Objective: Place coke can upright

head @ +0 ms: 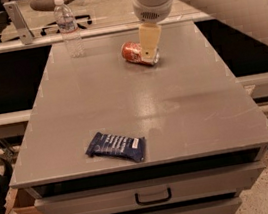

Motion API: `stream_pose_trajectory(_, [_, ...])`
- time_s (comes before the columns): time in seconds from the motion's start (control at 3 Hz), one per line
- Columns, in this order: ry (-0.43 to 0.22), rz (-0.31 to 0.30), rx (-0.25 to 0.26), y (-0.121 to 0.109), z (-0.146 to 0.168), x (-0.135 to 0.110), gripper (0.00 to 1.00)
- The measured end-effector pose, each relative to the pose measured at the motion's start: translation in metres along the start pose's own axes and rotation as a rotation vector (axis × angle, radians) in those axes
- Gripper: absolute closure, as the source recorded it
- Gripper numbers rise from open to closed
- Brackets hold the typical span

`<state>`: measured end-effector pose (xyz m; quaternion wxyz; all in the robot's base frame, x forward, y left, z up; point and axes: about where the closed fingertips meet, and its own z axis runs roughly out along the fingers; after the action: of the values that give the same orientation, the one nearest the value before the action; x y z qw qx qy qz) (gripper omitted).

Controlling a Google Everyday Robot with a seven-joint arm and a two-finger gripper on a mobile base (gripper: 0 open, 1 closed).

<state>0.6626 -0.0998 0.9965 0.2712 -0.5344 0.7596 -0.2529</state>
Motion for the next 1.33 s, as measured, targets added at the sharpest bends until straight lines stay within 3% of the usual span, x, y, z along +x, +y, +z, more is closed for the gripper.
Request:
stream_pose_trajectory(0.33, [0.055,-0.097,-0.008,-0.012,0.061,-0.018,0.0])
stream_pose_trajectory(0.67, [0.075,-0.128,-0.013,-0.021,0.095,-0.029,0.0])
stream_pose_trajectory(1.0, [0.085,-0.12,-0.042,-0.024,0.122,-0.043,0.0])
stream_pose_trajectory(1.33, [0.115,-0.072,-0.092,-0.022,0.138,-0.05,0.0])
